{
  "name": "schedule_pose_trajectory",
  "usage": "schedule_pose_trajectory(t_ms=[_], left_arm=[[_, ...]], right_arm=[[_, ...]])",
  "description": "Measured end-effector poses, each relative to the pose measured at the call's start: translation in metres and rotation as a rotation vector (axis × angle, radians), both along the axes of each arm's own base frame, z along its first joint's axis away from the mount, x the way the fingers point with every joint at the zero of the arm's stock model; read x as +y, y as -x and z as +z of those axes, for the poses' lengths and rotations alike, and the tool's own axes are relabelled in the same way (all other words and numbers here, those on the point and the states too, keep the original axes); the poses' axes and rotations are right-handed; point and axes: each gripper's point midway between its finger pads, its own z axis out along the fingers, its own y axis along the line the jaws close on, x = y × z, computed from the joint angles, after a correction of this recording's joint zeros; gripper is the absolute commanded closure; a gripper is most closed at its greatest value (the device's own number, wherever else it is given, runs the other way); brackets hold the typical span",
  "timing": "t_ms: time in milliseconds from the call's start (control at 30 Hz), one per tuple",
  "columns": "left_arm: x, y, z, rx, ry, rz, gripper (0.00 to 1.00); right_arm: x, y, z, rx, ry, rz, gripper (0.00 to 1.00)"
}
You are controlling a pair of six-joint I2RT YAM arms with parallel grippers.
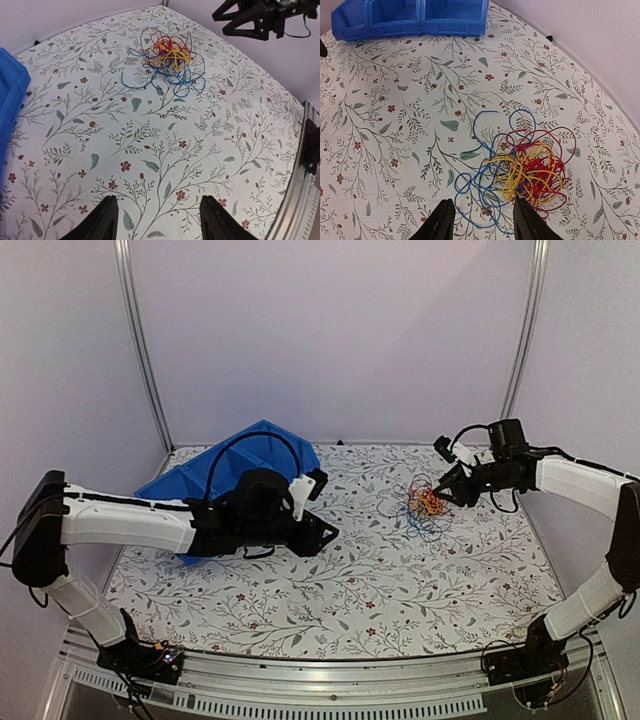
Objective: Untangle the cables
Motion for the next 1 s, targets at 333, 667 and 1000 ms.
schedule_pose_trajectory(t_ms=[333, 667, 1000], left_arm=[[-0.069, -0.008, -0.031, 0.194, 0.033, 0.037, 0.46], [-0.057, -0.009, -0.039, 0.244, 0.021, 0.117, 0.44], [-0.046, -0.005, -0.048, 0.271, 0.016, 0.145, 0.44]], right_arm=[[0.042, -0.023, -0.024, 0.071, 0.104, 0.075, 0.67], [0.086, -0.056, -0.055, 0.162, 0.171, 0.095, 0.66], [0.096, -0.06, -0.096, 0.318, 0.187, 0.062, 0.64]])
